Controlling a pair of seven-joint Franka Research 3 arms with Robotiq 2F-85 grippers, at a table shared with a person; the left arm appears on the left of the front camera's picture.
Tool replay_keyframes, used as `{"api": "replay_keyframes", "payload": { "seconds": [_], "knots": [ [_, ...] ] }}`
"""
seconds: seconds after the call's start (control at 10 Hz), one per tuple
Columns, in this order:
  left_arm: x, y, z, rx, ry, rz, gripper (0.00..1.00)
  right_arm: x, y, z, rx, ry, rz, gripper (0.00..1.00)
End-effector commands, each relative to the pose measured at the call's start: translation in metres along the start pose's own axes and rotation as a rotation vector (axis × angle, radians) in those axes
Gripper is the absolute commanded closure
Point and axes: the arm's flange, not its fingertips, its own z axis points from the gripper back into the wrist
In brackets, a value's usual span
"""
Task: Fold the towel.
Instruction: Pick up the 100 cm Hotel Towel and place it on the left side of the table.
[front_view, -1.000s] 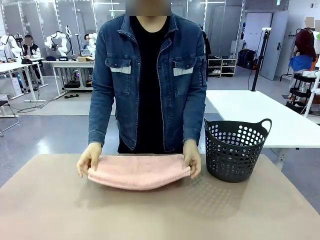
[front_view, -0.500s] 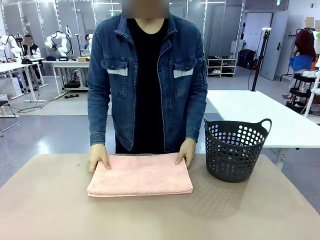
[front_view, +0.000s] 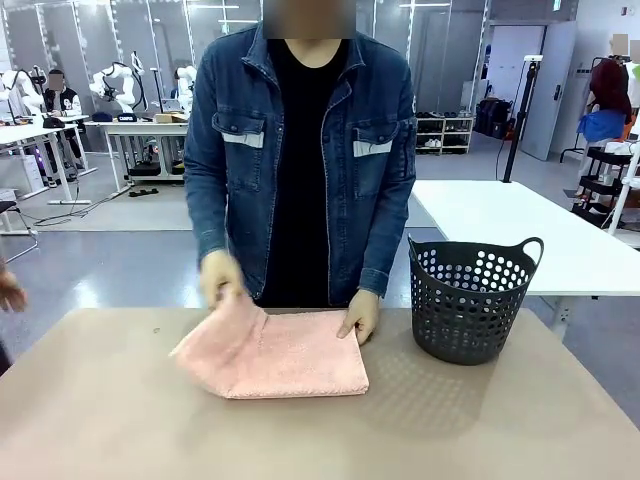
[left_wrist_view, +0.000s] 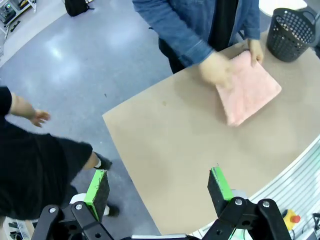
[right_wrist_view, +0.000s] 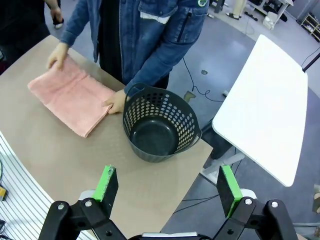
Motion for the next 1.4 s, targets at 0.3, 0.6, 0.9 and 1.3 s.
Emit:
{"api": "replay_keyframes", "payload": {
  "seconds": [0.3, 0.6, 0.9, 1.3],
  "knots": [
    [-0.0005, 0.0001, 0.0027, -0.003, 0.006, -0.008, 0.00, -0.0009, -0.0003, 0.0008, -0.001, 0.008, 0.002, 0.00],
    [-0.0005, 0.0001, 0.0027, -0.003, 0.006, -0.008, 0.00, -0.0009, -0.0003, 0.0008, -0.001, 0.008, 0.002, 0.00],
    [-0.0005, 0.0001, 0.0027, -0.003, 0.006, -0.008, 0.00, -0.0009, -0.0003, 0.0008, -0.001, 0.008, 0.002, 0.00],
    [-0.0005, 0.0001, 0.0027, -0.003, 0.006, -0.008, 0.00, -0.0009, -0.0003, 0.0008, -0.001, 0.008, 0.002, 0.00]
  ]
}}
